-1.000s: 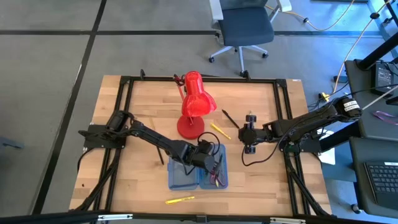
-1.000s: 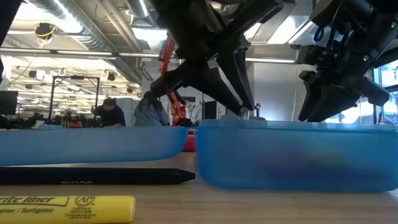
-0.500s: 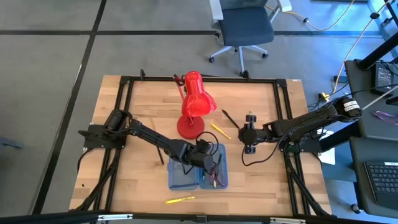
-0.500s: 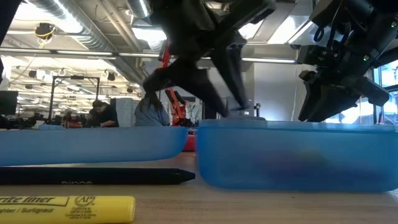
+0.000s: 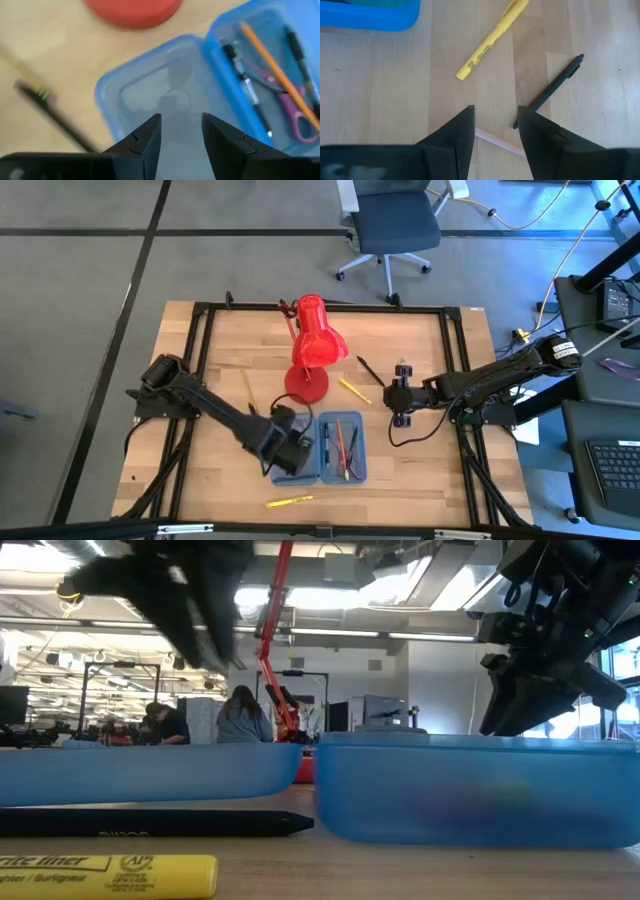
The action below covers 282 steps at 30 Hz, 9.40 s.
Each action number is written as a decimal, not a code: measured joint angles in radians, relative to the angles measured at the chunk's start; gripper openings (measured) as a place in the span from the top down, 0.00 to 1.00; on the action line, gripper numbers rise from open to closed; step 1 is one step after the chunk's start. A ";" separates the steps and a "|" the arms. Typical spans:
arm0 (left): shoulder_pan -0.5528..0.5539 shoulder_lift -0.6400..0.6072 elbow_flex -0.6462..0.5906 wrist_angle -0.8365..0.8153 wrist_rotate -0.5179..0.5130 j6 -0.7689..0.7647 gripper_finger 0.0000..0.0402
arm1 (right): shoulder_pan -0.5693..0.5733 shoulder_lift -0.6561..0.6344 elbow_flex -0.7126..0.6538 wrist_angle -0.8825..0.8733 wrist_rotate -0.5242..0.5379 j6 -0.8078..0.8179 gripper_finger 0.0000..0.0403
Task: Pick & place school supplies into a supply box
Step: Put the middle left black pen into the blue supply box, then put the bottom yellow pen into the blue supply box
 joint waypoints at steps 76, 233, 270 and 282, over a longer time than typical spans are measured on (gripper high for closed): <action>0.192 -0.196 -0.671 0.231 0.250 -0.314 0.94 | 0.000 0.000 0.000 0.057 -0.048 -0.002 0.62; -0.346 0.257 -0.066 0.407 0.210 0.603 0.65 | -0.002 0.000 0.000 0.147 -0.052 0.098 0.62; -0.121 0.267 0.226 0.290 0.073 0.556 0.88 | -0.002 0.000 0.000 0.147 -0.052 0.106 0.62; 0.063 0.277 0.229 0.413 0.192 0.451 0.87 | -0.002 0.000 0.000 0.156 -0.052 0.107 0.62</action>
